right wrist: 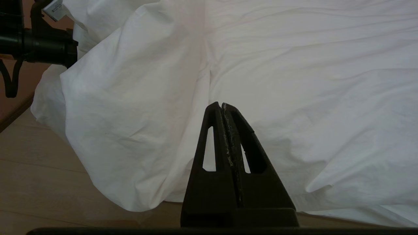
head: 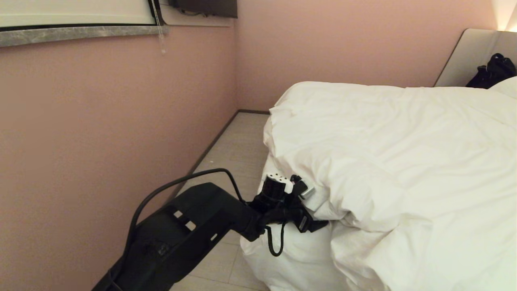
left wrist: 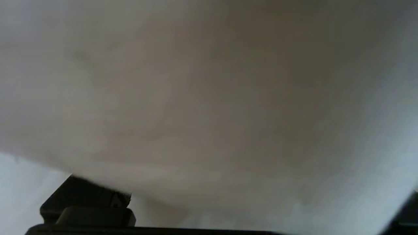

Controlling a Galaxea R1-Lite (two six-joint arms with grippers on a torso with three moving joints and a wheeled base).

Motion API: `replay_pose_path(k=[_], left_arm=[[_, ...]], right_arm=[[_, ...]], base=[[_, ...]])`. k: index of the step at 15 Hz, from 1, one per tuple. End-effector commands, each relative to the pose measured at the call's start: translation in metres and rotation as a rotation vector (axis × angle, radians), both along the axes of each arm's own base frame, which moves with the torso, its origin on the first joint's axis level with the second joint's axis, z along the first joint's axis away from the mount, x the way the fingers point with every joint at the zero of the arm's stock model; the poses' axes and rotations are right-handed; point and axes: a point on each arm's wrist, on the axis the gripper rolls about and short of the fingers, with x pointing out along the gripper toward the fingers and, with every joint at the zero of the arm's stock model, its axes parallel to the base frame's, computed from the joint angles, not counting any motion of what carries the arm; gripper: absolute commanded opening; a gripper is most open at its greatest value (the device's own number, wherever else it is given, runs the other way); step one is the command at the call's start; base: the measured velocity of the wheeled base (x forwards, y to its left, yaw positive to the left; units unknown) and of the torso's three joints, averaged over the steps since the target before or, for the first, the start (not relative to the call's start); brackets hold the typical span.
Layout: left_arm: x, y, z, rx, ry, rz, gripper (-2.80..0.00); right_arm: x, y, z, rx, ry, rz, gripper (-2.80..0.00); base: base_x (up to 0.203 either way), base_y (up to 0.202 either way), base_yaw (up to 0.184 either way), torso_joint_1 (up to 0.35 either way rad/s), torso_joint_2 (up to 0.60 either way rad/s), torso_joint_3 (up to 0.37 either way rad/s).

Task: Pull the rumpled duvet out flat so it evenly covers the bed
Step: Flatten the corners of the folded blanket

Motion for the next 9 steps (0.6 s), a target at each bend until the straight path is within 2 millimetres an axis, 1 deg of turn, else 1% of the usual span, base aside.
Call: replay_pose_path(k=[1, 5, 7, 8, 9], left_arm=[[-0.001, -0.003, -0.002, -0.002, -0.002, -0.008, 0.0], [0.0, -0.006, -0.002, -0.008, -0.009, -0.011, 0.0], [-0.004, -0.01, -0.003, -0.006, -0.008, -0.022, 0.0], [-0.006, -0.011, -0.003, -0.005, -0.006, -0.025, -2.8], [-0.007, -0.013, -0.003, -0.007, -0.007, -0.031, -2.8]], right_arm=[[0.0, 0.0, 0.0, -0.001, 0.003, 0.0, -2.8], [0.0, 0.0, 0.0, -0.001, 0.002, 0.0, -2.8], [0.0, 0.0, 0.0, -0.001, 0.002, 0.0, -2.8], [0.0, 0.0, 0.0, -0.001, 0.002, 0.0, -2.8], [0.0, 0.0, 0.0, -0.001, 0.002, 0.0, -2.8]], base=[[0.0, 0.0, 0.0, 0.0, 0.0, 0.0], [0.0, 0.0, 0.0, 0.0, 0.0, 0.0], [0.0, 0.0, 0.0, 0.0, 0.0, 0.0], [0.0, 0.0, 0.0, 0.0, 0.0, 0.0], [0.0, 0.0, 0.0, 0.0, 0.0, 0.0]])
